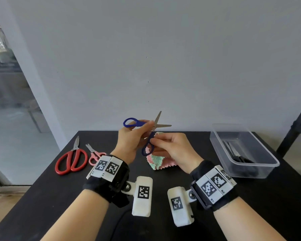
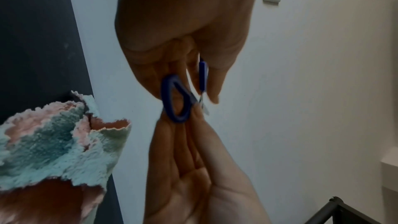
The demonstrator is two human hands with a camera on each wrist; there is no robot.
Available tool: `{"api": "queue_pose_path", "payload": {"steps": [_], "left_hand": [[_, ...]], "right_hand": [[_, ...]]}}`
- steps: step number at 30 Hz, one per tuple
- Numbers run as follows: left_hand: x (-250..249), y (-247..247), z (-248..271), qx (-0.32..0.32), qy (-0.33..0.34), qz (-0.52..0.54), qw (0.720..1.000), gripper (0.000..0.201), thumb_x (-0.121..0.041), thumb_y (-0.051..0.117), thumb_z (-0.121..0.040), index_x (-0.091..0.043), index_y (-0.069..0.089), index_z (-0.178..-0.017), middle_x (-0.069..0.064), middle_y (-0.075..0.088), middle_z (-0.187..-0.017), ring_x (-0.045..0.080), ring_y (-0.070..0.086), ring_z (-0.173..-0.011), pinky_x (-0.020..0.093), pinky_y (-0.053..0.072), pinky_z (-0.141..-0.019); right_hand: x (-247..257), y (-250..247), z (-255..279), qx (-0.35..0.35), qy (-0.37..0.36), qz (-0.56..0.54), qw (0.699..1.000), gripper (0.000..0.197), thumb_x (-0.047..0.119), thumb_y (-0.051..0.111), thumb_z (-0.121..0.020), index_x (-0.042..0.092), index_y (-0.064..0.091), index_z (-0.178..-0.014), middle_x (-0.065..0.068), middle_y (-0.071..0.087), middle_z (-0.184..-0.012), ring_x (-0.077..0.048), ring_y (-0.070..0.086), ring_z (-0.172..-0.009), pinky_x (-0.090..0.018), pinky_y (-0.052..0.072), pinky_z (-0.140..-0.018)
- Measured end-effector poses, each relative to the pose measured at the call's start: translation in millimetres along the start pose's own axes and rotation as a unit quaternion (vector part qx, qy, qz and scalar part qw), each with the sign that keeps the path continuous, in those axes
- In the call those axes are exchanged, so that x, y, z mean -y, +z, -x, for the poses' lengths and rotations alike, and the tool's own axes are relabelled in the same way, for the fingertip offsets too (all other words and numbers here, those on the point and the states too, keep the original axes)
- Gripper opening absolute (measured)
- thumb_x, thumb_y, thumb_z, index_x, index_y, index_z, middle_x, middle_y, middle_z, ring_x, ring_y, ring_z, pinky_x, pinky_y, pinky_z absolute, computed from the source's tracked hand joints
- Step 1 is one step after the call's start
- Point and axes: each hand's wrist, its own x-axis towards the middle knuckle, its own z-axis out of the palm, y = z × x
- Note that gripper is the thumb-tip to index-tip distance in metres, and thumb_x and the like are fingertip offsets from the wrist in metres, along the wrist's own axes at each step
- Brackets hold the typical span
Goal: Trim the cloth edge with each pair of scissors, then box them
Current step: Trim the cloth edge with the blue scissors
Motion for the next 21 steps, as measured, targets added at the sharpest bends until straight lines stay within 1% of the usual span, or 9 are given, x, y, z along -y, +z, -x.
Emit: {"api": "queue_pose_path", "payload": {"steps": [1, 3, 7, 10, 12, 14, 16, 18, 21], "left_hand": [[-1, -2, 0, -0.010, 0.000, 0.005, 1.000, 0.015, -0.017, 0.071, -0.083, -0.007, 0.068, -0.094, 0.008, 0.074, -0.084, 0.018, 0.068, -0.069, 0.028, 0.057, -0.065], [-4, -8, -1, -0.028, 0.002, 0.018, 0.999, 0.014, -0.021, 0.069, -0.086, -0.009, 0.068, -0.093, 0.006, 0.075, -0.084, 0.016, 0.068, -0.064, 0.025, 0.056, -0.062], [-8, -14, -1, -0.033, 0.004, -0.005, 0.999, 0.004, -0.009, 0.066, -0.087, -0.007, 0.068, -0.085, 0.002, 0.071, -0.069, 0.012, 0.066, -0.057, 0.020, 0.054, -0.055], [-9, -13, -1, -0.006, 0.002, -0.048, 0.999, 0.006, -0.003, 0.064, -0.086, -0.002, 0.067, -0.081, 0.002, 0.067, -0.061, 0.013, 0.065, -0.058, 0.019, 0.052, -0.054], [-7, -13, 0, 0.019, 0.004, -0.085, 0.996, 0.006, -0.003, 0.065, -0.086, 0.001, 0.068, -0.083, 0.003, 0.065, -0.062, 0.015, 0.060, -0.061, 0.020, 0.051, -0.056], [-5, -12, 1, 0.041, 0.007, -0.109, 0.993, 0.010, -0.003, 0.065, -0.086, 0.004, 0.070, -0.091, 0.007, 0.067, -0.070, 0.015, 0.059, -0.062, 0.021, 0.052, -0.059], [-3, -9, 1, 0.059, 0.007, -0.125, 0.990, 0.014, -0.004, 0.065, -0.086, 0.002, 0.071, -0.097, 0.012, 0.071, -0.083, 0.017, 0.063, -0.070, 0.027, 0.055, -0.070], [-1, -4, 2, 0.076, 0.008, -0.139, 0.987, 0.011, -0.004, 0.065, -0.085, -0.003, 0.074, -0.092, 0.013, 0.072, -0.088, 0.020, 0.063, -0.077, 0.032, 0.053, -0.079], [-1, 6, 4, 0.097, 0.005, -0.161, 0.982, 0.012, -0.004, 0.065, -0.085, -0.010, 0.075, -0.083, 0.005, 0.073, -0.079, 0.015, 0.061, -0.073, 0.025, 0.049, -0.073]], "right_hand": [[2, -1, 2, -0.003, 0.001, 0.005, 1.000, 0.015, 0.006, 0.065, -0.089, 0.000, 0.070, -0.102, -0.019, 0.073, -0.093, -0.021, 0.072, -0.079, -0.025, 0.059, -0.069], [5, -4, 3, -0.015, 0.006, 0.017, 1.000, 0.016, 0.004, 0.065, -0.089, -0.002, 0.069, -0.103, -0.021, 0.072, -0.095, -0.023, 0.072, -0.080, -0.028, 0.060, -0.071], [8, -9, 5, -0.032, 0.013, 0.055, 0.998, 0.019, 0.002, 0.065, -0.088, -0.005, 0.066, -0.106, -0.017, 0.072, -0.094, -0.023, 0.071, -0.077, -0.029, 0.061, -0.070], [11, -11, 6, -0.047, 0.004, 0.060, 0.997, 0.014, 0.001, 0.065, -0.088, -0.005, 0.067, -0.100, -0.015, 0.072, -0.087, -0.017, 0.071, -0.068, -0.023, 0.058, -0.061], [14, -12, 6, -0.056, -0.005, 0.058, 0.997, 0.008, 0.000, 0.064, -0.088, -0.001, 0.068, -0.095, -0.012, 0.071, -0.082, -0.014, 0.070, -0.064, -0.021, 0.057, -0.059], [17, -14, 7, -0.061, -0.010, 0.055, 0.997, 0.009, 0.001, 0.064, -0.088, -0.002, 0.068, -0.096, -0.012, 0.071, -0.080, -0.015, 0.070, -0.064, -0.022, 0.058, -0.060], [19, -17, 7, -0.066, -0.011, 0.055, 0.996, 0.014, 0.001, 0.064, -0.088, -0.005, 0.067, -0.100, -0.012, 0.070, -0.081, -0.016, 0.069, -0.066, -0.023, 0.059, -0.062], [20, -21, 9, -0.071, -0.013, 0.066, 0.995, 0.017, 0.001, 0.065, -0.088, -0.006, 0.067, -0.103, -0.015, 0.071, -0.085, -0.018, 0.070, -0.069, -0.025, 0.060, -0.064], [23, -33, 13, -0.082, -0.016, 0.087, 0.993, 0.017, 0.001, 0.064, -0.088, -0.006, 0.068, -0.103, -0.018, 0.071, -0.090, -0.019, 0.070, -0.071, -0.026, 0.060, -0.066]]}}
